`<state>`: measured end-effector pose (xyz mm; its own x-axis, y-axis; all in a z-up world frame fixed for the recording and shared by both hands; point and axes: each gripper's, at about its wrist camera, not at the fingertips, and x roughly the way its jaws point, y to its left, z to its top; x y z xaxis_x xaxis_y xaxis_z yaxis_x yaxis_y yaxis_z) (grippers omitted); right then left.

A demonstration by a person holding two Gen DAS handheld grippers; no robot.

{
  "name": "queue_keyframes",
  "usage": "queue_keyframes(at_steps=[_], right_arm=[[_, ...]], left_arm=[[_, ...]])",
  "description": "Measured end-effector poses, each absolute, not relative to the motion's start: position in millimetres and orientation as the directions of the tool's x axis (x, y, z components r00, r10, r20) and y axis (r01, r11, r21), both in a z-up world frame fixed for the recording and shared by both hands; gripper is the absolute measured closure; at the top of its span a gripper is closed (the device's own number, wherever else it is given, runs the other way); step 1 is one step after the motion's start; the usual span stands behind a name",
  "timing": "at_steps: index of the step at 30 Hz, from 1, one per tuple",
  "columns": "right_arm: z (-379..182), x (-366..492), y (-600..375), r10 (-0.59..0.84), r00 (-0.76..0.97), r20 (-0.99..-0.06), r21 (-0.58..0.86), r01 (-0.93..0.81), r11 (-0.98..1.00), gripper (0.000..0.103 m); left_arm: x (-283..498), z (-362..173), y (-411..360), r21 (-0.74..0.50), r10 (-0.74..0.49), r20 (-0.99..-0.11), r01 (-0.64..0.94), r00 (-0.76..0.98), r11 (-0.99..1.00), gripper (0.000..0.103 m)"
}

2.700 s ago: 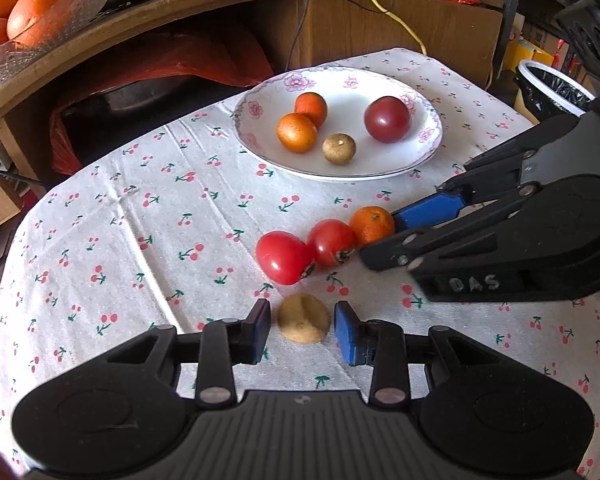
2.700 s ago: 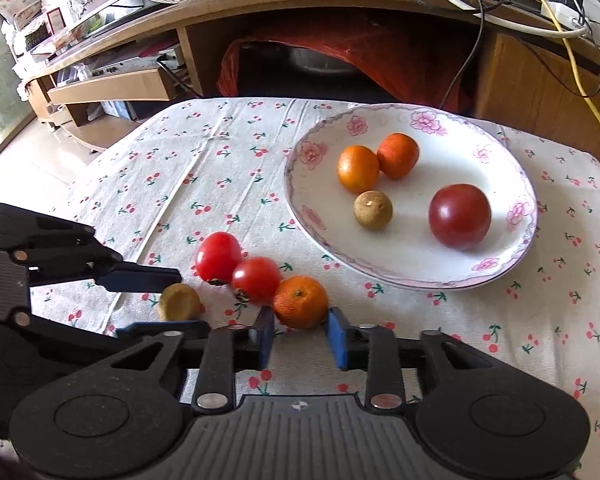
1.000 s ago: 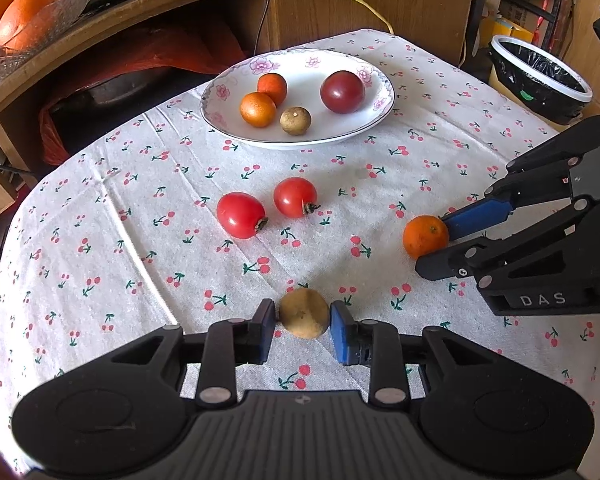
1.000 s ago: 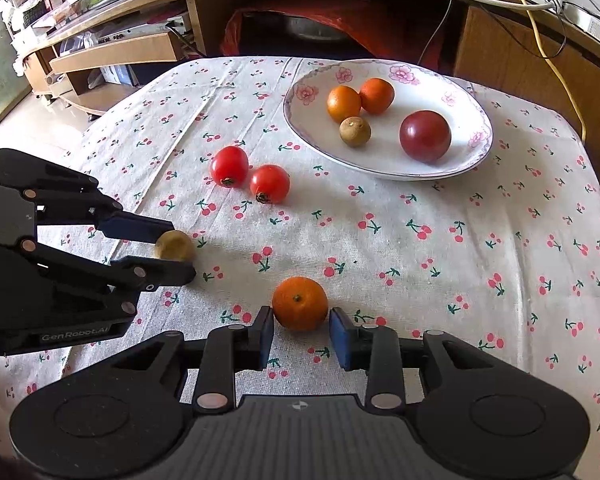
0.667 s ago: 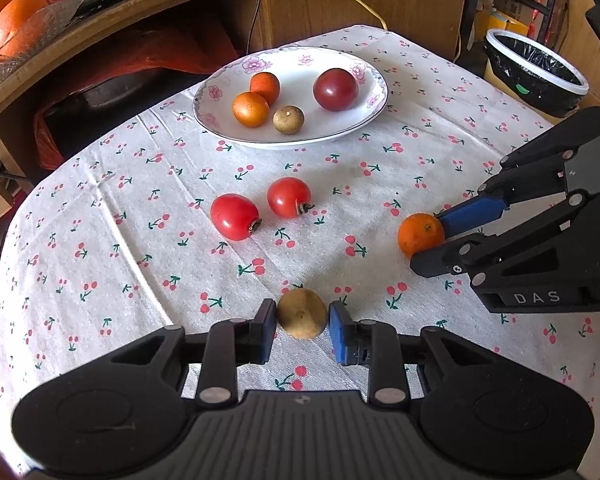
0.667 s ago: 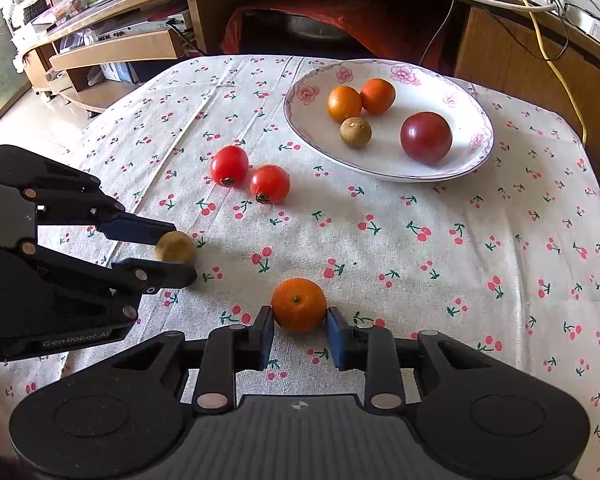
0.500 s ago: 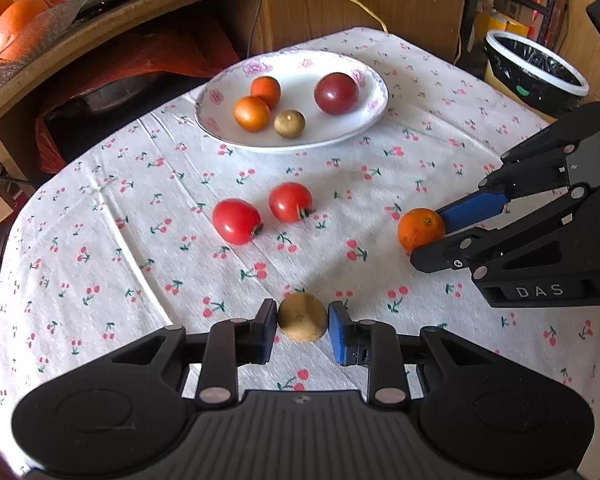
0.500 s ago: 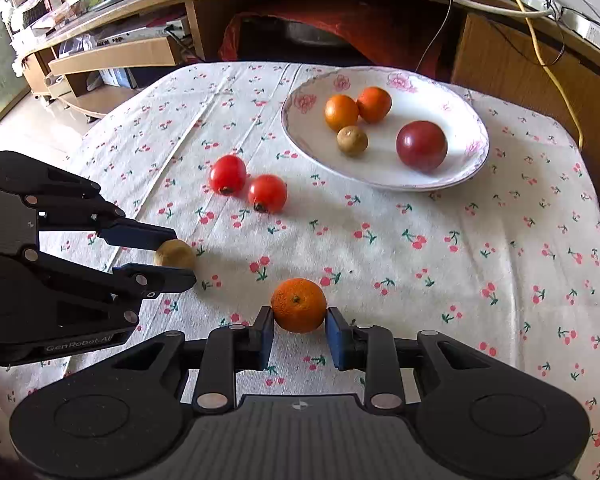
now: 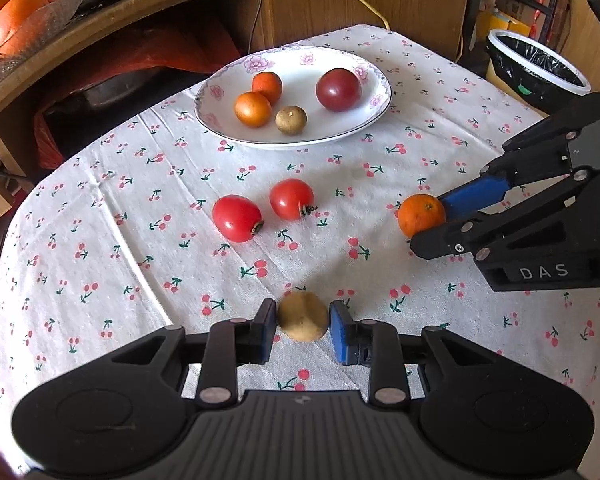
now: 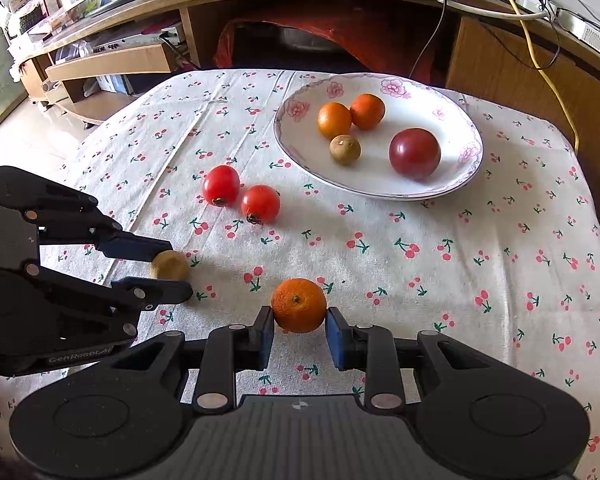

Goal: Organize fruits
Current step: 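Lift the brown fruit and tangerine and carry both toward the white bowl, then lower the brown fruit and tangerine over the white bowl with both tools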

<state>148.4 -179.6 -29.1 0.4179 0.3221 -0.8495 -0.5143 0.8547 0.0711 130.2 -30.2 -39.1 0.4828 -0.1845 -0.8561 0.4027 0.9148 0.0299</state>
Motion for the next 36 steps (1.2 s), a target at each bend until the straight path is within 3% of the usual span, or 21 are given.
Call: queue_keyframes(at_steps=[15,36], right_arm=[[-21.1,153.3,-187.2,0.316,0.462,-0.829,0.056,-0.493,0.868,0.079],[-0.7,200.3,-189.4,0.316,0.557,-0.768,0.028,-0.464,0.886,0.079]], left_arm=[[135.2,-26.5,-33.8,0.035,-0.191,-0.831,0.393,0.522,0.919,0.066],[199.3,1.7,-51.7,0.093,-0.190,-0.751,0.386,0.632,0.918,0.066]])
